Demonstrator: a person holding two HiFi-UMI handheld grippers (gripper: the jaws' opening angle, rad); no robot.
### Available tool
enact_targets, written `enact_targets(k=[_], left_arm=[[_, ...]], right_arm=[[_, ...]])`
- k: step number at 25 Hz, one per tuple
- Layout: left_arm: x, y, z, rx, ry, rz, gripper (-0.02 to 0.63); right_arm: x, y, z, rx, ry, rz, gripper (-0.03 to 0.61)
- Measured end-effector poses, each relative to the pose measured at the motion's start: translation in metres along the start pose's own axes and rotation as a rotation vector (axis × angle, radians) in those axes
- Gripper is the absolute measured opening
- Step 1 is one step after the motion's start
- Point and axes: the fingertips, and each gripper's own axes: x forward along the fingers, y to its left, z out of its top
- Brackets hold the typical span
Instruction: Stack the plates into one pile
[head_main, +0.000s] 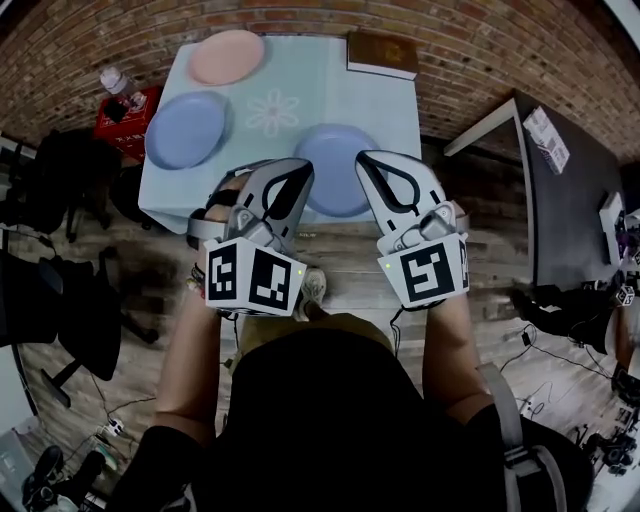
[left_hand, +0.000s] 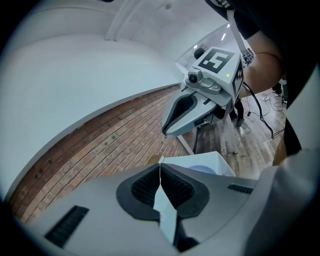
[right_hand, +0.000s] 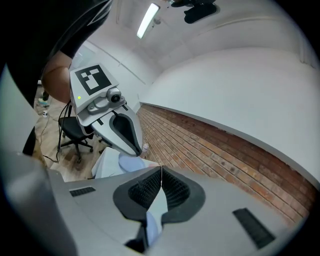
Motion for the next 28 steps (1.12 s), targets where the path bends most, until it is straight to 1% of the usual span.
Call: enact_targets(k=[5,16,20,23,26,27,28], left_arm=[[0.020,-0.001,0.005,0.009,-0.022,-0.028,0.025],[0.044,-0.013,0.001,-0.001,-0.039,-0.073,0.025],[0.051,-0.023,-0.001,-0.037,-0.070,-0.119,0.025],[0.059,-0.036,-0.010,-0.039,-0.056,-0.167,0.025],[0.071,-0.054,-0.023,-0.020,-0.036,-0.216,0.026],[0.075,-0.063,-0.028,-0.011,-0.028,-0.243,0.030],[0.078,-0.073,-0.033,-0.003,-0.018,-0.276,0.065]], right_arm=[[0.003,-0.003,-0.018,0.023,0.027,-0.002,0.035],[0.008,-0.003,-0.030,0.063,0.021,-0.018,0.035],[0.008,-0.003,-0.039,0.068,0.043,-0.015,0.035],[0.010,-0.002,-0.044,0.070,0.061,-0.011,0.035],[0.010,-0.001,-0.052,0.093,0.064,-0.021,0.035],[0.010,0.000,-0.055,0.101,0.070,-0.021,0.035],[0.009,0.001,-0.058,0.109,0.077,-0.021,0.035]])
